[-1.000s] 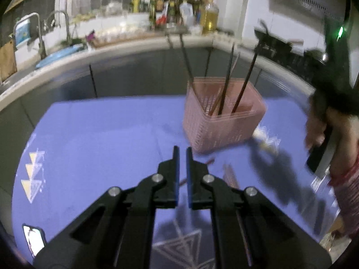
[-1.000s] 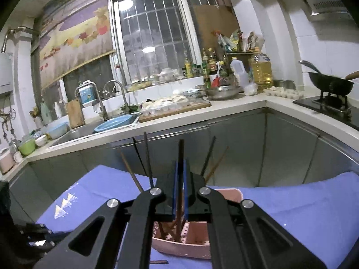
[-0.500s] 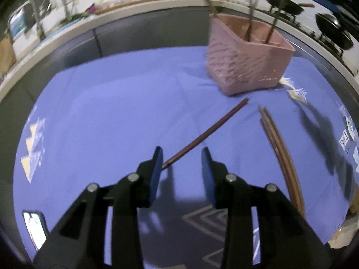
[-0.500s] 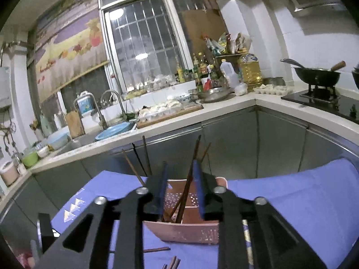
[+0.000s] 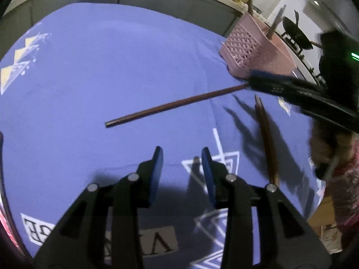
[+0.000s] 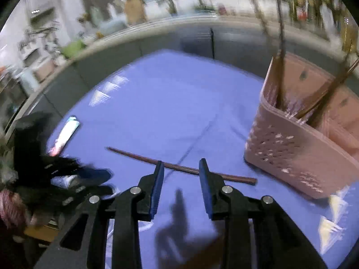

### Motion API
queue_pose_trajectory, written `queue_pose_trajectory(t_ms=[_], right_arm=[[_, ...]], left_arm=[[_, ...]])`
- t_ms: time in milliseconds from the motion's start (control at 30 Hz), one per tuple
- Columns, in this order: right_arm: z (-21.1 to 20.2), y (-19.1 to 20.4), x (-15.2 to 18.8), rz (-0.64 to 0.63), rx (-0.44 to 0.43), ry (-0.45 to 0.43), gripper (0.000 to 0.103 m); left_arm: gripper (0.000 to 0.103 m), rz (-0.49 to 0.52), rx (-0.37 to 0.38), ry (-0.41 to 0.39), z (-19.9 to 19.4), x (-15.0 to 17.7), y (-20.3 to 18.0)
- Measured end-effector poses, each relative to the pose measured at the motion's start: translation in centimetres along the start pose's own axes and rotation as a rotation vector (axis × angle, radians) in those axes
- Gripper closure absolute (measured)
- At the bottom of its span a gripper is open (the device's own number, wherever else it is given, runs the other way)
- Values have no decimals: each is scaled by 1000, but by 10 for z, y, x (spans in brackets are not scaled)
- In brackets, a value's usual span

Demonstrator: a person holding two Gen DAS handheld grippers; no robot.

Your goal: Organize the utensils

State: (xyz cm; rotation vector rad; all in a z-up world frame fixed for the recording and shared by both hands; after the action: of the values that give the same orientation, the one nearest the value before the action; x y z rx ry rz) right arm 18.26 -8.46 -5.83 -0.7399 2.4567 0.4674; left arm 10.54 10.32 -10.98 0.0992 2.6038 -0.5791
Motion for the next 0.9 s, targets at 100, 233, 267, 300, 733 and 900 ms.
queue_pose_trajectory(t_ms=[100, 233, 267, 300, 733, 900], right_arm=[[35, -12, -12, 33, 31, 84, 70], [40, -17, -6, 127, -42, 173, 70], [37, -16, -2, 149, -77, 195, 70], [34, -10, 3, 149, -104, 212, 70], [21, 29, 42, 53, -96, 102, 68], [-27, 8, 57, 169, 19, -34, 68]], left_arm=[[69, -36, 1, -4, 0, -6, 5], [69, -144, 38, -9, 3, -22, 22], [68, -157, 43, -12, 4, -25, 25], [68, -167, 46, -17, 5, -29, 26], [102, -32, -176, -86, 32, -70, -7], [103, -48, -215, -87, 26, -80, 8]])
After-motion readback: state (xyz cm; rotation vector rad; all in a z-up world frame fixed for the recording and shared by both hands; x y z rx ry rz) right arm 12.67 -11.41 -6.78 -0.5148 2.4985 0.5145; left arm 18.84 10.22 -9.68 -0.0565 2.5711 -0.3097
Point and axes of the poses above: each gripper's, at about its wrist camera, not at the fingertips, and z roughly the way its jaws point, y to its left, x to its underside, the point moved 1 cm from there along z, roughly the way its jaws point, and after that the axes turned 1 degree about -z, right-handed, at the moved point
